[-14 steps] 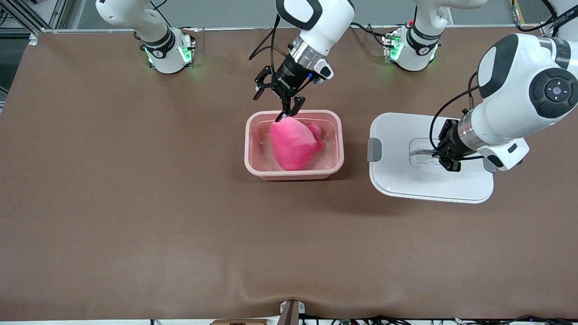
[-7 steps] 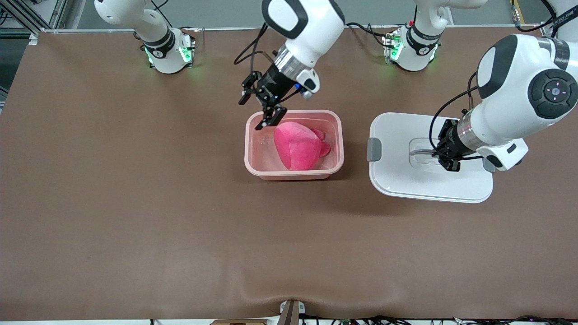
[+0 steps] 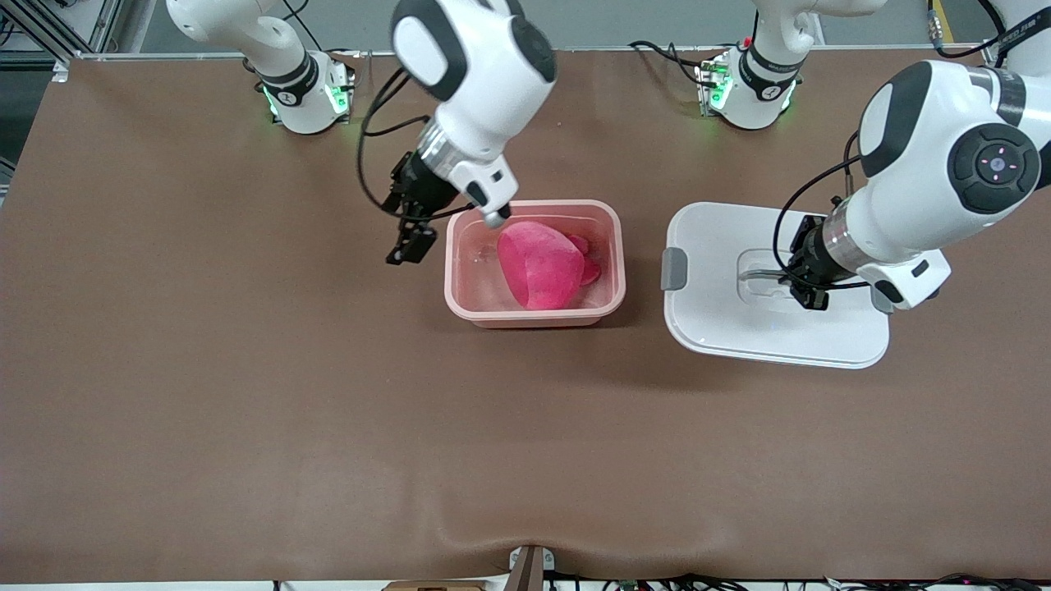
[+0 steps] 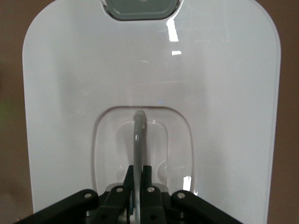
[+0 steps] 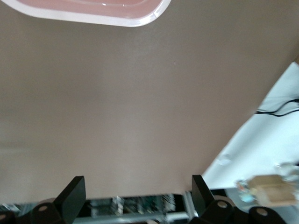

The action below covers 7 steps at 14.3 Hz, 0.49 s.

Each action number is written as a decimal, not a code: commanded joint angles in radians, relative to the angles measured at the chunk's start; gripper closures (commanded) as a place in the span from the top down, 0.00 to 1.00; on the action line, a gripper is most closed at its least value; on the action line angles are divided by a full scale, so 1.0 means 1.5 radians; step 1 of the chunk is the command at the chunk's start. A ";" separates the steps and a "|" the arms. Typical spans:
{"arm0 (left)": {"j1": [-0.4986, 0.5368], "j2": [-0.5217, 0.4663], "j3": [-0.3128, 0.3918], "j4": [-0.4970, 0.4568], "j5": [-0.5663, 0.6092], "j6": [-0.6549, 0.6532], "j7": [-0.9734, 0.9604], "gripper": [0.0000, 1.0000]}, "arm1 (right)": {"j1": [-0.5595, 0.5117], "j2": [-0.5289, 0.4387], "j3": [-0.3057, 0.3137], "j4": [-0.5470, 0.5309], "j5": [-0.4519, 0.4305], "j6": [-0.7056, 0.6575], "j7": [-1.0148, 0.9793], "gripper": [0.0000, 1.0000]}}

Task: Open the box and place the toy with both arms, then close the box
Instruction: 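Withdraw the right gripper while the left gripper carries the lid toward the box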

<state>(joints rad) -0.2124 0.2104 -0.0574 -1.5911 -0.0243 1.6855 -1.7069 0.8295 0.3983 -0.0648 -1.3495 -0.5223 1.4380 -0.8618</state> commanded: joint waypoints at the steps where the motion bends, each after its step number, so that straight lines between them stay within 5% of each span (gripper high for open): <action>1: 0.000 -0.023 -0.020 -0.018 -0.008 0.003 -0.006 0.00 | -0.097 -0.032 0.012 -0.008 0.081 0.018 0.014 1.00; 7: -0.002 -0.014 -0.068 -0.014 -0.008 0.014 -0.077 0.00 | -0.276 -0.071 0.012 -0.024 0.133 0.014 0.014 1.00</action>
<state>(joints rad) -0.2154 0.2104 -0.1359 -1.5915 -0.0243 1.6926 -1.7909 0.5118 0.3348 -0.0689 -1.3488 -0.3795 1.4575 -0.8560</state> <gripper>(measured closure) 0.930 0.000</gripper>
